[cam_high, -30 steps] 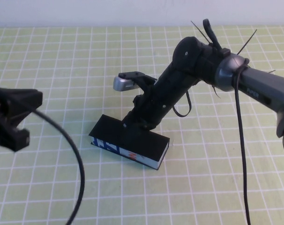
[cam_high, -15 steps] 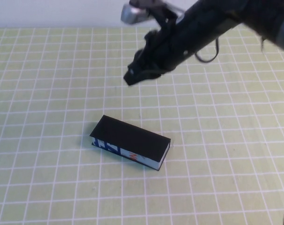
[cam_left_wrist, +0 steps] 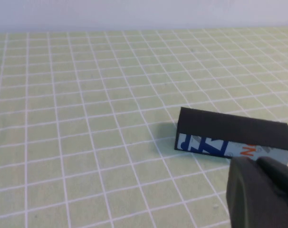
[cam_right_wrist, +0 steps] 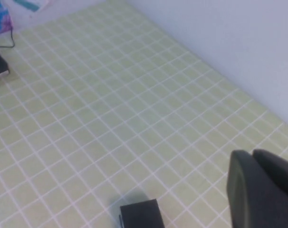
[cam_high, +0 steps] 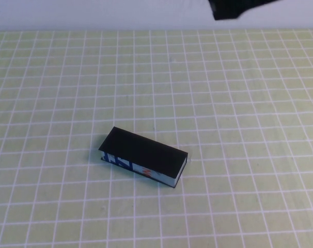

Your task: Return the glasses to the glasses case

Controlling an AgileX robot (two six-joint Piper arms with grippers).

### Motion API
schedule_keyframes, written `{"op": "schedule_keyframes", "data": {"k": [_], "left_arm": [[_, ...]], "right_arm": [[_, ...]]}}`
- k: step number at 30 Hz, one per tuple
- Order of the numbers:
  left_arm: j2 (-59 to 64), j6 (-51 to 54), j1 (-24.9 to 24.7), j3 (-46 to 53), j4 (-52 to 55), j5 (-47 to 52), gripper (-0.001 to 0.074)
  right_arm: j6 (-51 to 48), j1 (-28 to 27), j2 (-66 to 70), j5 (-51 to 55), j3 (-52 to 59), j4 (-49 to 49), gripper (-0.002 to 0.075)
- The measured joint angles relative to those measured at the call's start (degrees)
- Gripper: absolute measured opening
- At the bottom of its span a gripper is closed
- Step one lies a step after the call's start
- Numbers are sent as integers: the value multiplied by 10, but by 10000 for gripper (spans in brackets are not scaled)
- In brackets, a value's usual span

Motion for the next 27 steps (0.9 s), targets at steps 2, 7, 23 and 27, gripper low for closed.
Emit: {"op": "schedule_keyframes", "data": {"k": [2,7,23,27], "left_arm": [[0,44,-1,12,-20,-5,-4],[0,78,-23,23,-28,-25,-4],[0,81,-34,23,-33,-34,-4],[0,81,-34,23,-33,-34,-4]], "right_arm": [[0,1,-45,-43,66,-15,-18],[0,1,-174,-133,263,-44,-18],[1,1,-558,-279,733,-56,-18],[1,1,-605,-287,791,-56,-18]]}}
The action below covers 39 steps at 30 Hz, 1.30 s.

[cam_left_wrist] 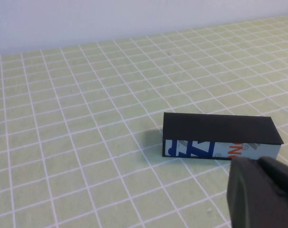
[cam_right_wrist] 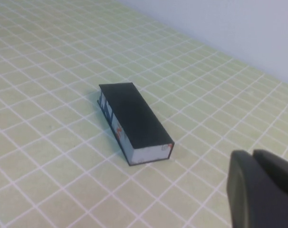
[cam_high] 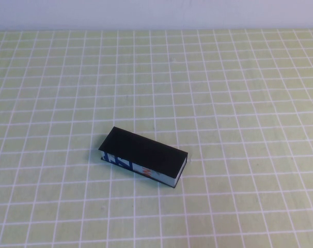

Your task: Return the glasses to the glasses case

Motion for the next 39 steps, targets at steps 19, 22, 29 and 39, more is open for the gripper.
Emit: {"op": "schedule_keyframes", "data": {"k": [19,22,29,39], "left_arm": [[-10,0,0,85,18,-74,-4],[-29,-7,0,123,123,-145,-4],[-33,-26,0,220,187,-266,-4],[-33,-151,0,230,195,-198,-4]], "right_arm": [[0,0,-17,3,110,3,-18],[0,0,-17,10,120,3,-18],[0,0,-17,31,123,9,-18],[0,0,-17,32,123,21,-18]]}}
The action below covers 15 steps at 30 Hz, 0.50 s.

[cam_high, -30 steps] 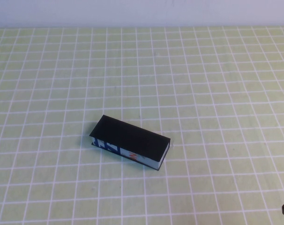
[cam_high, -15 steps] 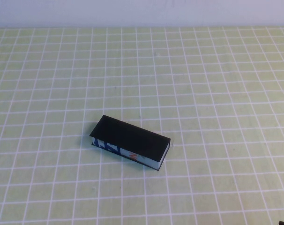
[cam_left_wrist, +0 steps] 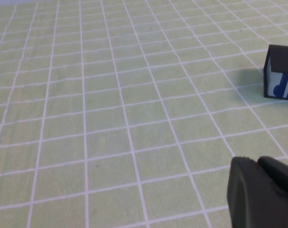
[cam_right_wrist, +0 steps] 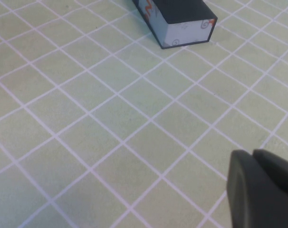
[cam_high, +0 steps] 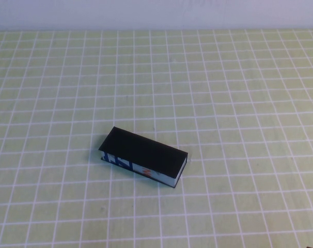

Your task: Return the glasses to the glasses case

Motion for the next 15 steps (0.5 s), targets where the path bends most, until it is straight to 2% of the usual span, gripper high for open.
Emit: {"op": "schedule_keyframes", "data": {"k": [15], "left_arm": [[0,-10,0,0,0,0,-4]], "right_arm": [[0,0,-4,0,0,5,-18]]}}
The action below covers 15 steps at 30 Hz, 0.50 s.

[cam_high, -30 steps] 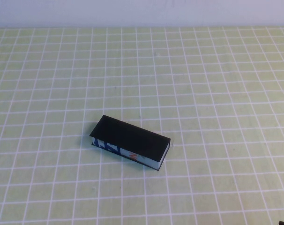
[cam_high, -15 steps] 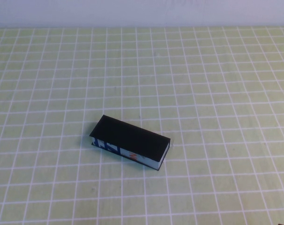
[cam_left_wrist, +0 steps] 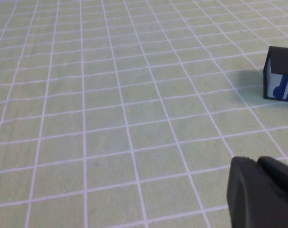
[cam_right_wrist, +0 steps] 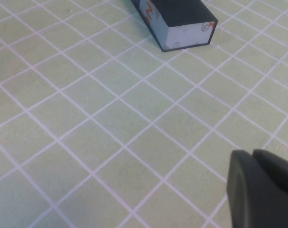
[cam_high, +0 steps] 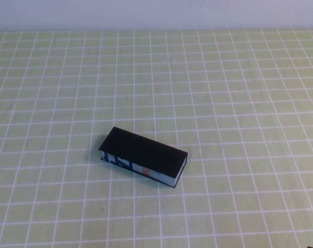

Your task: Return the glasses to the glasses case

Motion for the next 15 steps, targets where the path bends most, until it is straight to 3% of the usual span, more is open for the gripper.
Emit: {"op": "schedule_keyframes", "data": {"k": [3,11,15], "left_arm": [[0,0,0,0,0,0,-4],[0,0,0,0,0,0,-4],[0,-1,0,0,0,0,-4]], "right_arm": [[0,-28,-21,1,0,21,-18],[0,-232,-115,1,0,55,-18],[33,-295,-151,-11,19,34,-18]]}}
